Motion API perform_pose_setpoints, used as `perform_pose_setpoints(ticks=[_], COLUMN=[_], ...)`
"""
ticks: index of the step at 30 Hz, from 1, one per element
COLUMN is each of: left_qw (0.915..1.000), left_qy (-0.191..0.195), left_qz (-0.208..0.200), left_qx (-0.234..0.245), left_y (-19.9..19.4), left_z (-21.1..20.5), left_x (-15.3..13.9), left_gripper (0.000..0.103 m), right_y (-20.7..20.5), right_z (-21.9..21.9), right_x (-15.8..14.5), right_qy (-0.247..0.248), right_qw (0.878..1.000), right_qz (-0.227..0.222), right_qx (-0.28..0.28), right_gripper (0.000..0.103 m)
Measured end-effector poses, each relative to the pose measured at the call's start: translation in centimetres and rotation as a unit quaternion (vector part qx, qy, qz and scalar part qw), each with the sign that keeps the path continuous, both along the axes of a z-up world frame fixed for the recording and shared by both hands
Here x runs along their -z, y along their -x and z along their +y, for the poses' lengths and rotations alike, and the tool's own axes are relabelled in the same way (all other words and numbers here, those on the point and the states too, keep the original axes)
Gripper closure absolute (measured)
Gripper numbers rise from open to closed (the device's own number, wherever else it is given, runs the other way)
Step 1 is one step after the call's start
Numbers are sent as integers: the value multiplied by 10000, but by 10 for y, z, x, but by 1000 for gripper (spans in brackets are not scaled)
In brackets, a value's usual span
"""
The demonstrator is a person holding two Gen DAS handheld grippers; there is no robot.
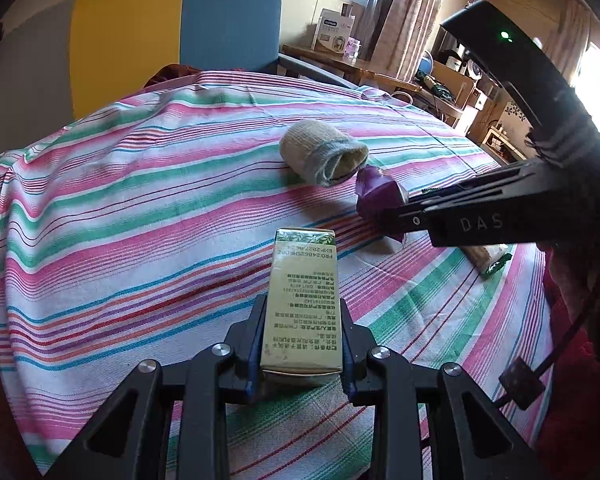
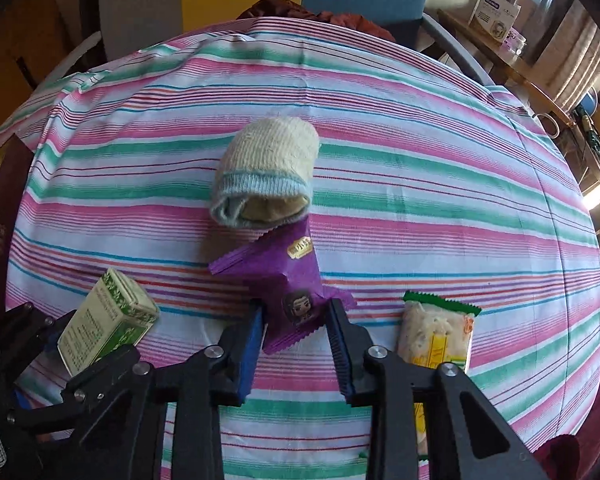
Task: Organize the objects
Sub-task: 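Grasp the purple snack packet with the right tool while the left tool holds the green box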
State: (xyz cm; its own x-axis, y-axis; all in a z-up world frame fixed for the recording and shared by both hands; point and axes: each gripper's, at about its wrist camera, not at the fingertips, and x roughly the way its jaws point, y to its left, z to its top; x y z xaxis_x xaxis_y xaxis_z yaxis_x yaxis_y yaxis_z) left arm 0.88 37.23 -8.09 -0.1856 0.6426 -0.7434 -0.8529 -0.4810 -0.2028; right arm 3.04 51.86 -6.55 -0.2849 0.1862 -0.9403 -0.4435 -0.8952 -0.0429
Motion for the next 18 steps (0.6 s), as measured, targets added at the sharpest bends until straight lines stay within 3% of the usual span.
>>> perform_pose_setpoints(ticks=[1,4,10,14,18], left_qw=[10000,10000,10000,10000,10000], left_qy=[-3,1,2,-8,-24], left_qz=[-4,3,10,0,-36], left_qx=[-1,0,-4,-5,-4], left_y=[0,0,0,0,0], left_z=[0,0,-1,-1,-1], left_x=[0,-1,-1,-1,-1], left_gripper=[72,71,71,71,71], right_y=[-3,-11,-12,4,19], right_z=[-3,-10,-16,-17,-6], right_x=[0,0,-17,-9,-3], right_qy=[136,465,6,-144,-269], right_qw=[9999,9988,9997,9984,9987], right_qz=[33,111,206,-49,-94], right_qx=[59,64,-156,-539,-415], right_gripper=[85,84,61,58,55])
